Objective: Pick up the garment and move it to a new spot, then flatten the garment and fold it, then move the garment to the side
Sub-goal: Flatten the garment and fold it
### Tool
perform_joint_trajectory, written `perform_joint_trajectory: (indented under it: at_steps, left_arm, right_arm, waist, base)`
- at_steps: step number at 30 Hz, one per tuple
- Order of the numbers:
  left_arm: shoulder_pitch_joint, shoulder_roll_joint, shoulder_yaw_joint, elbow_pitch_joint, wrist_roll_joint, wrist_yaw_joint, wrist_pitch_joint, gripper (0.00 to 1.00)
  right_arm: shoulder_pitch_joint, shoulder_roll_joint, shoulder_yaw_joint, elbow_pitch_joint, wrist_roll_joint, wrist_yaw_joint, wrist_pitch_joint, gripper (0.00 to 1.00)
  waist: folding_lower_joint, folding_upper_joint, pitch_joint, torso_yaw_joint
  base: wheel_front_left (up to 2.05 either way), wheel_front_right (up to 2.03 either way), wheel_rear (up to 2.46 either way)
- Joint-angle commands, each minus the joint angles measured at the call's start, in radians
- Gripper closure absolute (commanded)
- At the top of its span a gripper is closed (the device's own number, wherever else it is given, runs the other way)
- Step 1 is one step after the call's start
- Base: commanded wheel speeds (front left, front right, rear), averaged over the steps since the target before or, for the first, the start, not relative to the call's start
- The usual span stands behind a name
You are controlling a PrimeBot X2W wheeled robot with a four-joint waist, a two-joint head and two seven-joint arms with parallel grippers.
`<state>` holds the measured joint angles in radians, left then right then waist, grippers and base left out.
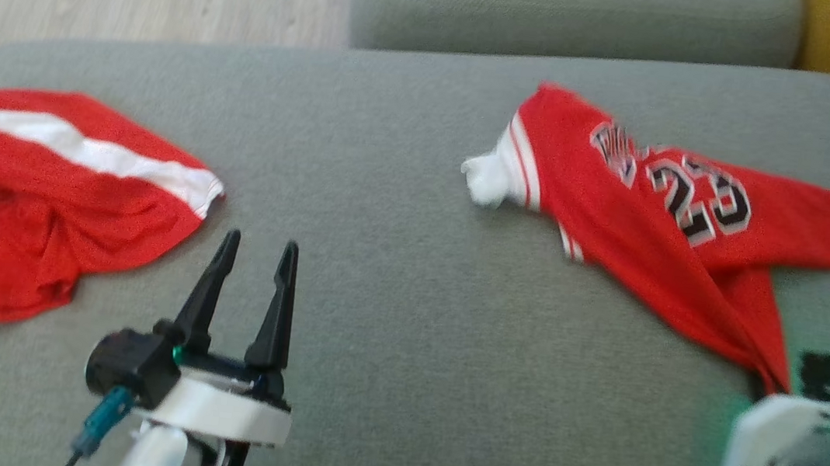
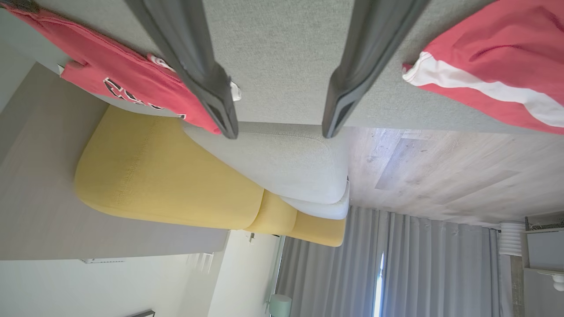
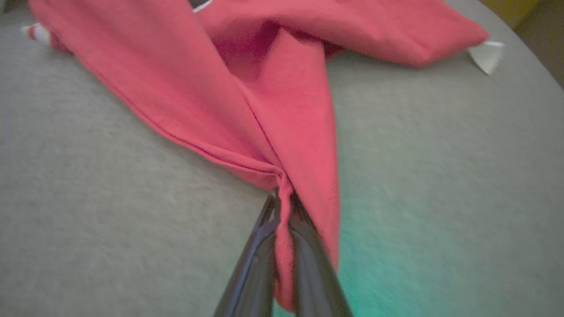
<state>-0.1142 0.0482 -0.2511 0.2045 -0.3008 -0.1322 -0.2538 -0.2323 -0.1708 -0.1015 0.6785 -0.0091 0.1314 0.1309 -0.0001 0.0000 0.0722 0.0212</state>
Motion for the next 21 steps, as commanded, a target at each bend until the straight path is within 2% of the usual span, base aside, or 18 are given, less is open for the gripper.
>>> perform_joint_trajectory:
  at_steps: [1, 2, 6, 7, 8, 11, 14, 21]
  left_arm:
    - [-0.004, 0.002, 0.040, -0.034, -0.005, 0.002, -0.008, 0.00]
    - [-0.004, 0.002, 0.040, -0.034, -0.005, 0.002, -0.008, 0.00]
    - [0.005, 0.002, 0.041, -0.035, -0.006, 0.002, -0.008, 0.00]
    - [0.006, 0.002, 0.041, -0.035, -0.007, 0.002, -0.008, 0.00]
    - [0.006, 0.002, 0.040, -0.034, -0.008, 0.002, -0.008, 0.00]
    - [0.008, 0.002, 0.032, -0.033, -0.009, 0.002, -0.008, 0.00]
    - [0.010, 0.002, 0.027, -0.035, -0.007, 0.002, -0.008, 0.00]
    - [0.005, 0.002, 0.027, -0.035, -0.001, 0.002, -0.008, 0.00]
  right_arm:
    - [0.032, -0.034, -0.006, -0.096, 0.000, -0.001, 0.048, 1.00]
    - [0.032, -0.034, -0.006, -0.096, 0.000, -0.001, 0.048, 1.00]
    - [0.130, -0.035, -0.094, -0.258, -0.015, -0.001, 0.168, 1.00]
    - [0.146, -0.025, -0.126, -0.297, -0.033, -0.001, 0.184, 0.80]
    - [0.160, -0.014, -0.149, -0.335, -0.059, -0.001, 0.192, 0.00]
    - [0.179, 0.049, -0.182, -0.428, -0.107, -0.001, 0.194, 0.00]
    - [0.178, 0.092, -0.161, -0.496, -0.102, -0.001, 0.147, 0.00]
    - [0.157, 0.117, 0.026, -0.541, -0.023, -0.001, -0.051, 0.00]
  waist:
    - [0.0001, 0.0000, -0.032, -0.030]
    - [0.0001, 0.0000, -0.032, -0.030]
    - [0.0001, 0.0000, -0.049, -0.040]
    - [0.0001, 0.0000, -0.051, -0.040]
    - [0.0001, 0.0000, -0.053, -0.039]
    - [0.0001, 0.0000, -0.058, -0.031]
    - [0.0001, 0.0000, -0.058, -0.018]
    - [0.0001, 0.0000, -0.043, 0.014]
  base:
    - [0.00, 0.00, 0.00]
    - [0.00, 0.00, 0.00]
    - [0.00, 0.00, 0.00]
    - [0.00, 0.00, 0.00]
    - [0.00, 0.00, 0.00]
    - [0.00, 0.00, 0.00]
    - [0.00, 0.00, 0.00]
    - [0.00, 0.00, 0.00]
